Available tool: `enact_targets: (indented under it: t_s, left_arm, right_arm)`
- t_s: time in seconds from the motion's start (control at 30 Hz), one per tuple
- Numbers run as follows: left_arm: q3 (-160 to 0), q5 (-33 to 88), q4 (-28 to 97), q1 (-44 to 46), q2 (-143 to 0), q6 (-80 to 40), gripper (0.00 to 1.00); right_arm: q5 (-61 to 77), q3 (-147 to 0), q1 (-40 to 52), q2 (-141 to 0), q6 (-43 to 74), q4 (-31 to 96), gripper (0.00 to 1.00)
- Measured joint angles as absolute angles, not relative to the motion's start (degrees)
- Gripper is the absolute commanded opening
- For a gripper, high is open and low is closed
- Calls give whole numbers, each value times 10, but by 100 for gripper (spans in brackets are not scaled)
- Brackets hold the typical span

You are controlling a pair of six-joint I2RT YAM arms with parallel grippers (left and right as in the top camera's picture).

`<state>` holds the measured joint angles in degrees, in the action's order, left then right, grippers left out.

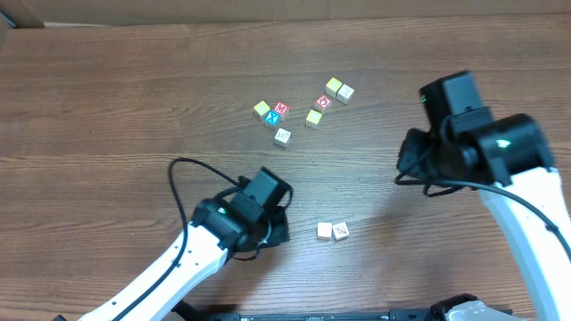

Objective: Flip 3 blocks

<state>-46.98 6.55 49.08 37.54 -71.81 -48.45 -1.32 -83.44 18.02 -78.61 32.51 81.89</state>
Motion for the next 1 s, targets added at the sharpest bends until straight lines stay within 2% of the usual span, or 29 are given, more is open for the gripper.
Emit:
enact_targets:
  t_s: [0.07, 0.2, 0.57, 0.77, 1.0]
  left_arm:
    - [-470, 62, 498, 359, -718, -471, 5]
    - [-470, 57, 498, 352, -718, -448, 8]
    - [-469, 57, 489, 352, -718, -433, 10]
    - [-469, 57, 479, 352, -718, -433, 10]
    - [-469, 57, 477, 352, -718, -432, 9]
  right_arm:
    - [-1, -782, 180, -787, 329, 797, 12]
    - [22, -691, 180, -789, 337, 738, 4]
    - [126, -459, 180, -789, 345, 562, 4]
    - [154, -412, 186, -789, 347, 503, 4]
    - [184, -361, 236, -789, 377, 394, 4]
